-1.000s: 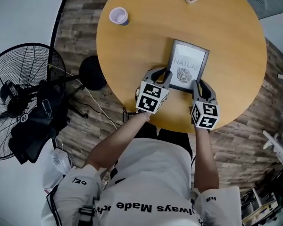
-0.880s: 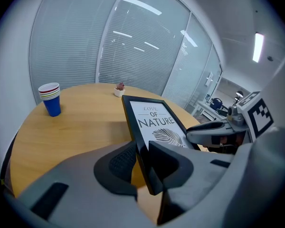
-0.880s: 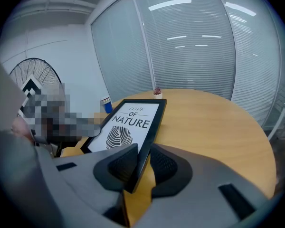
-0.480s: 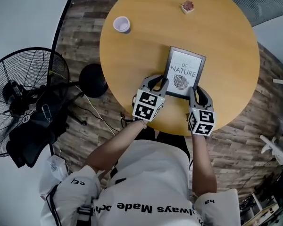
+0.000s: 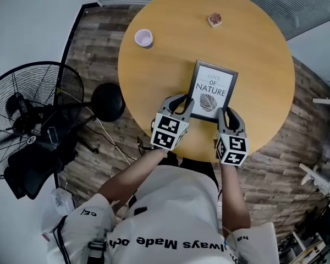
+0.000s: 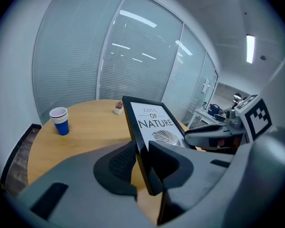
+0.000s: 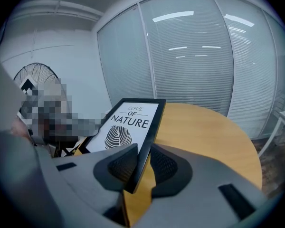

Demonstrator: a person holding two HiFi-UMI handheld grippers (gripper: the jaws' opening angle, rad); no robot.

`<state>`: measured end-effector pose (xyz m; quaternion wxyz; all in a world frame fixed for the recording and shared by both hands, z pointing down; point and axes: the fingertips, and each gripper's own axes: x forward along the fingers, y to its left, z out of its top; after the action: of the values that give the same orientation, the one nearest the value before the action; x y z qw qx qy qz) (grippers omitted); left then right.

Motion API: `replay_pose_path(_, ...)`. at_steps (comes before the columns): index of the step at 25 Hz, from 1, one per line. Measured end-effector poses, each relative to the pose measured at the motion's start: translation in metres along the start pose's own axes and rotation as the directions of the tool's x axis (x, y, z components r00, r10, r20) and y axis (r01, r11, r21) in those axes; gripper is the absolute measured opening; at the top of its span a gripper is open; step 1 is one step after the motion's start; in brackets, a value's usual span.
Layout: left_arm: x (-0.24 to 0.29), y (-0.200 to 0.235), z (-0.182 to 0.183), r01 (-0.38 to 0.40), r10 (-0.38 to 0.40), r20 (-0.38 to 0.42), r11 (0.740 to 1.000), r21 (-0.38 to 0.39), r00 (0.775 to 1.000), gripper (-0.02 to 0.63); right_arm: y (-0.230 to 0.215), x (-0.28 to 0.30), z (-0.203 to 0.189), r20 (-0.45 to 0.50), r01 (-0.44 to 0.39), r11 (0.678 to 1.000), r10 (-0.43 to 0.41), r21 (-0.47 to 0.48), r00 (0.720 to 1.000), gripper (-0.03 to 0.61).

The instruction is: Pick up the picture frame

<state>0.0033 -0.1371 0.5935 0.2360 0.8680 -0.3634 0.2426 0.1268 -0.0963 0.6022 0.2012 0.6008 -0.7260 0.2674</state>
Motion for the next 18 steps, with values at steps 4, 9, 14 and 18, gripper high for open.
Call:
replay_pose_path(4,-0.011,-0.003,0.011,-0.003,0.003,0.023,1.0,0.001,1.0,0.1,0.003,-0.009,0.012,0.018,0.001,1.0,-0.001,-0.003,1.0,0.099)
replay_pose_path(9,-0.025,-0.005,0.028,-0.009,0.008,0.053,1.0,0.007,0.999,0.098,0.008,-0.02,0.028,0.043,-0.001,1.0,0.001,-0.01,0.999,0.1)
replay_pose_path(14,-0.041,-0.011,0.047,-0.013,0.011,0.095,1.0,0.019,0.995,0.098,0.012,-0.035,0.048,0.081,0.002,1.0,0.0,-0.021,0.997,0.1)
replay_pose_path(18,-0.053,-0.014,0.062,-0.007,0.005,0.127,1.0,0.019,0.992,0.098,0.016,-0.046,0.063,0.105,-0.001,1.0,0.003,-0.023,0.994,0.1)
